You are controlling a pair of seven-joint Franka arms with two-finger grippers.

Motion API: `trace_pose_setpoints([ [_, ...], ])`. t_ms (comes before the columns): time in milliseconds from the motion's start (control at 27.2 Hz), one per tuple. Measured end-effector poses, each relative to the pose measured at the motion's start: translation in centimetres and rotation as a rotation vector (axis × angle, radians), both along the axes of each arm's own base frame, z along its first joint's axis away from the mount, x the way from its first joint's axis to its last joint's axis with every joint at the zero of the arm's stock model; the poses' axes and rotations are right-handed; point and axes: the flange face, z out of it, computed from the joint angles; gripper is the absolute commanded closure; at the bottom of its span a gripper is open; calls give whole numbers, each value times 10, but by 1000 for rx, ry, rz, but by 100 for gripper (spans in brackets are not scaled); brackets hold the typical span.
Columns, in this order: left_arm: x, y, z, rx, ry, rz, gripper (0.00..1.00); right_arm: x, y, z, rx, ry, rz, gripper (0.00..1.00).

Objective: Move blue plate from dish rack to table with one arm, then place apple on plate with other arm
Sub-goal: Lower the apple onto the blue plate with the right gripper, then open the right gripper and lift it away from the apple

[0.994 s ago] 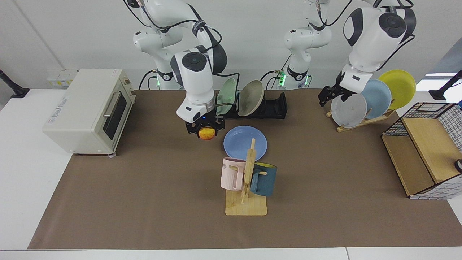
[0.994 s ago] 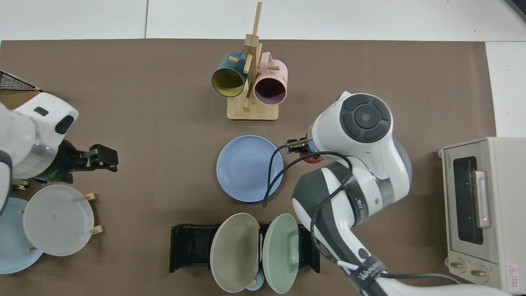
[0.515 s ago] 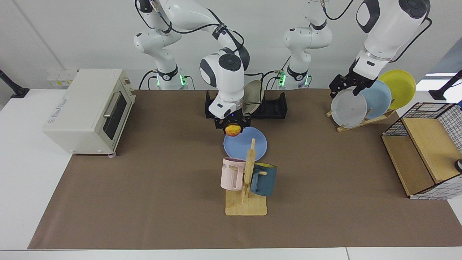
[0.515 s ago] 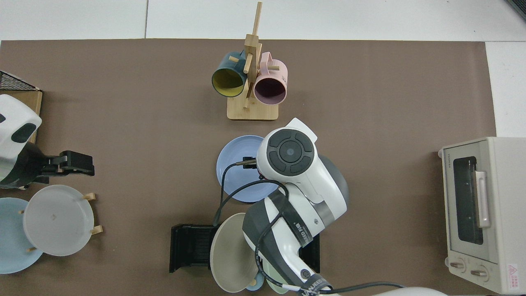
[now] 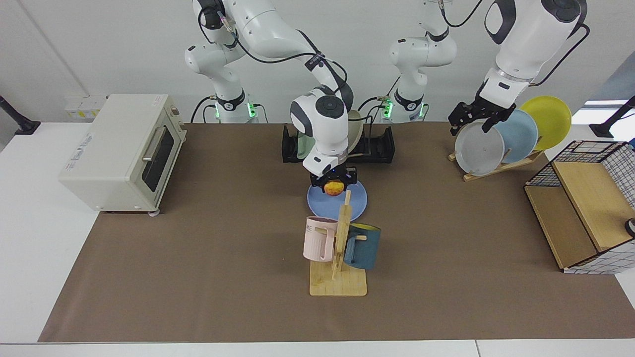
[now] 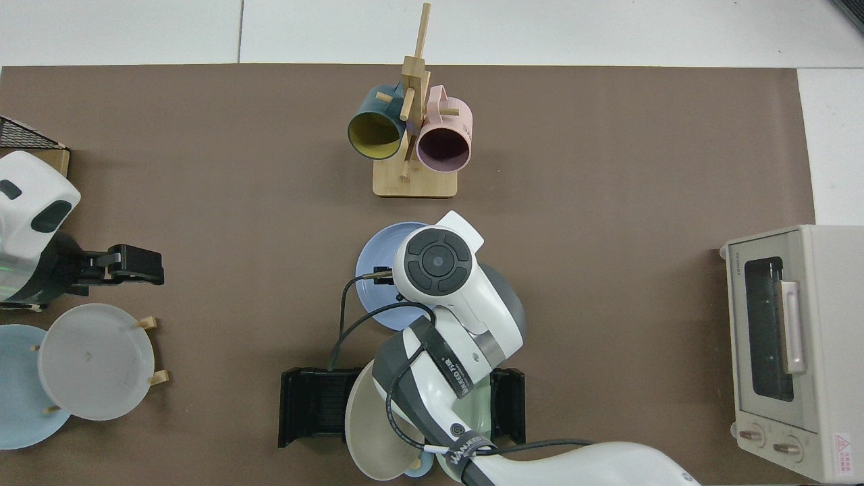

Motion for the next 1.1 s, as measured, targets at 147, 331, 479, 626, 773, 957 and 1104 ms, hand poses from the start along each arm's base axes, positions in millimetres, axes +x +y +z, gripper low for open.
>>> trace_pose_setpoints([
  [147, 0, -2, -1, 0, 2, -3, 0, 0, 4, -14, 2, 0, 1, 89],
  [331, 0, -6, -1, 1, 2, -11, 0, 0, 5, -25, 4, 13, -8, 19],
  [479, 1, -7, -2, 2, 2, -13, 0, 0, 6, -29, 19, 30, -25, 0],
  [626, 1, -6, -2, 2, 2, -11, 0, -1, 6, -31, 20, 33, -26, 0],
  [773, 1, -7, -3, 7, 3, -10, 0, 2, 7, -25, 25, 22, -18, 0],
  [957, 1, -13, -3, 13, 2, -18, 0, 11, -2, 0, 29, -3, 24, 0],
  [1104, 1, -14, -3, 13, 2, -20, 0, 29, -30, 32, 37, -31, 46, 0],
])
